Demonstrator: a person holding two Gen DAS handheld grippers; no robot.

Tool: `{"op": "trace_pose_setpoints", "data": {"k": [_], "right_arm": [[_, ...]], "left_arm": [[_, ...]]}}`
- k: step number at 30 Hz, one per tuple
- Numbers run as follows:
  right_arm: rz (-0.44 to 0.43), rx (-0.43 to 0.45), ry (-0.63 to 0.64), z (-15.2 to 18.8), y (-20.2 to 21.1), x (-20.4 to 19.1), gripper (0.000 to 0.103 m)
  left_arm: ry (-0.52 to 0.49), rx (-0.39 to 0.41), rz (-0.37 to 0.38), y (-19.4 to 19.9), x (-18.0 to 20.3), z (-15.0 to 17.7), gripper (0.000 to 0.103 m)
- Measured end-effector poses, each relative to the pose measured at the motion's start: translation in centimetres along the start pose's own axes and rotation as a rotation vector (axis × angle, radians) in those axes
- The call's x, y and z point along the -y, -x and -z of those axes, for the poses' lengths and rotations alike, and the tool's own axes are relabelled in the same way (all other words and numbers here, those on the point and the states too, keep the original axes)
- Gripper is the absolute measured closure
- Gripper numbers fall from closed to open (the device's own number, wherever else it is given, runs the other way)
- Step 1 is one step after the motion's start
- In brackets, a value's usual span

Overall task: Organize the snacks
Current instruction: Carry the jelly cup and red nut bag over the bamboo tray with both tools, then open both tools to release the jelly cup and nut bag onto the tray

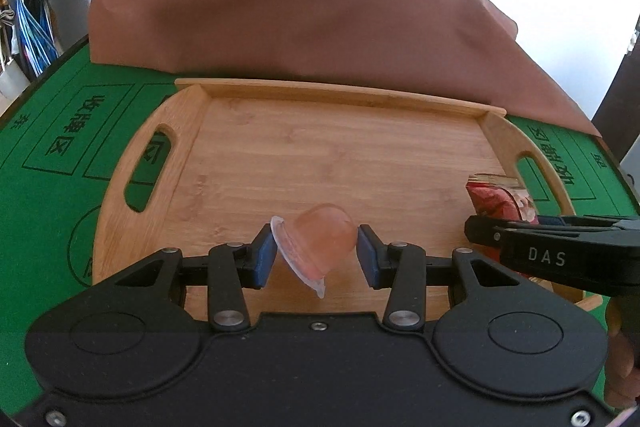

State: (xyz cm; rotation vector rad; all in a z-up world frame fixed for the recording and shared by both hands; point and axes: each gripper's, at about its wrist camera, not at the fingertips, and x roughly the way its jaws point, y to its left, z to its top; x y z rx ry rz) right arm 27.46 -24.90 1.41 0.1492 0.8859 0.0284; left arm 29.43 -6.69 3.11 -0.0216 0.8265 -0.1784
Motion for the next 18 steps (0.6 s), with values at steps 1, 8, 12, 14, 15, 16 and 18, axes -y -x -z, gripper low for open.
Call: {"op": "trace_pose_setpoints", "data": {"k": [1,8,12,14,15,16,18], "right_arm": [[0.000,0.001,0.003,-0.03,-0.06,-0.03,0.057],[0.007,0.015,0.016,0.01,-0.24,-0.22,0.056],[0.001,0.018,0.011,0.05,-0.23,-0.08,0.056],[-0.001,0.020,0.009,0.05,-0.24,-0.02,0.053],[-0.002,0.021,0.010,0.08,-0.22,-0.01,0.052],[-0.002,0.022,0.012,0.09,-0.22,-0.01,0.051],[-0.002,0.022,0.015,0.08,-0.19,-0.02,0.051]], "left_arm": [[-0.004,0.001,0.001,-0.03,0.06,0.04,0.063],[-0.024,0.020,-0.001,-0.10,0.45,0.41,0.064],[-0.013,-0.007,-0.001,-0.67,0.43,0.62,0.066],[-0.025,-0.001,-0.012,-0.77,0.53,0.78,0.066],[-0.027,-0.002,-0.015,-0.77,0.58,0.81,0.066],[-0.029,-0.002,-0.016,-0.74,0.63,0.80,0.066],[-0.027,-0.003,-0.016,-0.71,0.68,0.77,0.066]]}}
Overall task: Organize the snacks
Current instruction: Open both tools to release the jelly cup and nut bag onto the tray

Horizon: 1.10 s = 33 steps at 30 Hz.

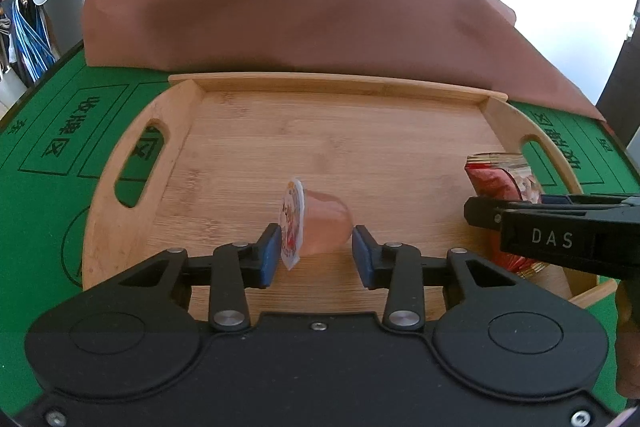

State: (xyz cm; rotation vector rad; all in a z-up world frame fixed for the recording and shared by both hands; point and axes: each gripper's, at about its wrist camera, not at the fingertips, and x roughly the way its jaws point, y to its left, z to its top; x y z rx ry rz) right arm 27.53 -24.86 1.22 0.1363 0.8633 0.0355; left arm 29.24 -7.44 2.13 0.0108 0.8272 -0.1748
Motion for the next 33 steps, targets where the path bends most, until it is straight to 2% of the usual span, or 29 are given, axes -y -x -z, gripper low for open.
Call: {"op": "trace_pose_setpoints", "data": {"k": [2,4,5,8,11,13,20,22,33], "right_arm": [[-0.004,0.000,-0.003,0.0,0.0,0.1,0.049],[-0.010,0.001,-0.011,0.0,0.1,0.2,0.041],[-0.012,0.001,-0.014,0.1,0.1,0.3,0.041],[-0.016,0.001,-0.015,0.1,0.3,0.4,0.041],[-0.022,0.006,-0.015,0.2,0.7,0.4,0.035],[-0.030,0.015,-0.016,0.2,1.0,0.4,0.030],[-0.038,0.043,0.004,0.6,2.5,0.2,0.021],[-0.036,0.055,0.018,0.9,3.0,0.2,0.018],[-0.096,0.105,0.044,2.7,7.2,0.3,0.013]], "left_arm": [[0.006,0.003,0.003,0.1,-0.1,0.0,0.066],[0.014,0.009,0.004,0.3,-0.1,0.0,0.064],[0.013,0.014,0.000,0.4,-0.1,0.0,0.063],[-0.009,0.035,-0.019,0.9,0.1,-0.1,0.055],[-0.015,0.051,-0.015,1.7,0.2,0.0,0.042],[-0.012,0.059,-0.003,2.1,0.1,-0.1,0.030],[-0.049,0.103,-0.020,4.1,0.1,0.5,0.018],[-0.049,0.115,-0.021,4.9,0.0,0.9,0.009],[-0.089,0.156,-0.005,8.9,-0.5,4.0,0.004]]}}
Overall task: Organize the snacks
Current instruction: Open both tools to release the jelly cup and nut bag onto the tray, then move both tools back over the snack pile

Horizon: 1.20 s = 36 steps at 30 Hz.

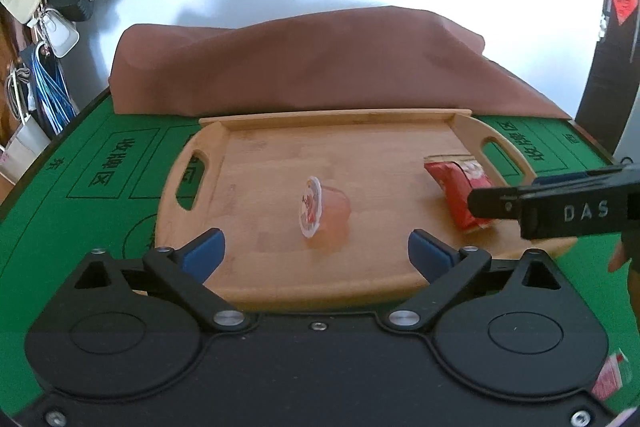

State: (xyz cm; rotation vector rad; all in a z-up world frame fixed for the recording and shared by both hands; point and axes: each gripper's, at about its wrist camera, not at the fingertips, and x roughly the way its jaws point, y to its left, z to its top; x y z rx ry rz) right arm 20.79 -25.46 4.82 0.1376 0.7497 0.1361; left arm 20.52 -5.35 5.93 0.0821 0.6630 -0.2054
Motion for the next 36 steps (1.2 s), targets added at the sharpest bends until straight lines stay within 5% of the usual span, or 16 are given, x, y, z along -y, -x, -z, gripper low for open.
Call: {"op": "trace_pose_setpoints", "data": {"k": [18,36], "right_arm": [[-0.090,0.044,0.041,4.4,5.7,-1.7,0.006],[-0.096,0.015,0.074,8.4,7.0,-2.2,0.003]], "left_arm": [[-0.016,0.067,0.021,6.4,-0.1,5.1,0.002],[0.008,0.010,0.002,7.5,-0.6,9.4,0.002]]}}
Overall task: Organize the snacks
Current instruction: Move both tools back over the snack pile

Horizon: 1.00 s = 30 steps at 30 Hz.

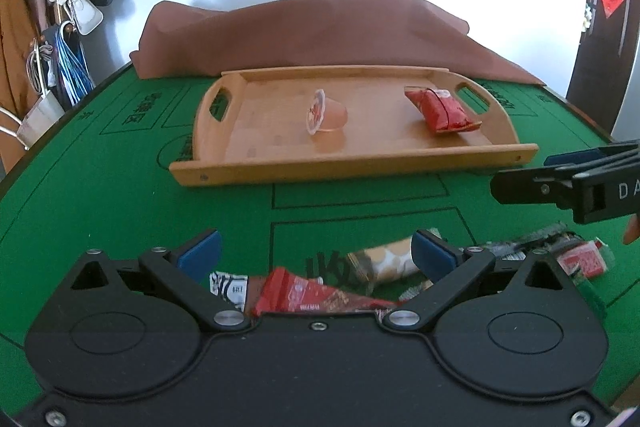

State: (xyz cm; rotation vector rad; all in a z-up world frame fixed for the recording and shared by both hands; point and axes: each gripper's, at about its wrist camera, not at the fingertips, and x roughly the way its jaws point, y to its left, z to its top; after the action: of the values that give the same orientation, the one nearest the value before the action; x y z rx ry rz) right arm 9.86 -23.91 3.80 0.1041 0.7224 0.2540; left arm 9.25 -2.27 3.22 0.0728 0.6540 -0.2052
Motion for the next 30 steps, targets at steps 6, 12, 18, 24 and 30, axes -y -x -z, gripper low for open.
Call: {"op": "trace_pose_setpoints", "data": {"k": [6,12,18,24,30], "right_arm": [[0.011,-0.009,0.008,1.4,0.7,0.0,0.003],[0.038,-0.022,0.018,3.1,1.7,0.1,0.003],[0.054,-0.028,0.039,4.8,3.0,0.0,0.003],[0.071,-0.023,0.042,6.0,4.3,-0.1,0.002],[0.102,-0.017,0.070,7.1,5.1,-0.8,0.002]], "left_arm": [[0.041,-0.007,0.012,0.9,-0.4,0.8,0.002],[0.078,0.011,0.018,2.4,-0.7,1.8,0.001],[0.102,0.026,0.037,4.1,-0.7,2.8,0.001],[0.124,0.014,0.050,5.0,-0.8,3.6,0.001],[0.127,0.002,0.064,5.1,-0.4,4.2,0.001]]}}
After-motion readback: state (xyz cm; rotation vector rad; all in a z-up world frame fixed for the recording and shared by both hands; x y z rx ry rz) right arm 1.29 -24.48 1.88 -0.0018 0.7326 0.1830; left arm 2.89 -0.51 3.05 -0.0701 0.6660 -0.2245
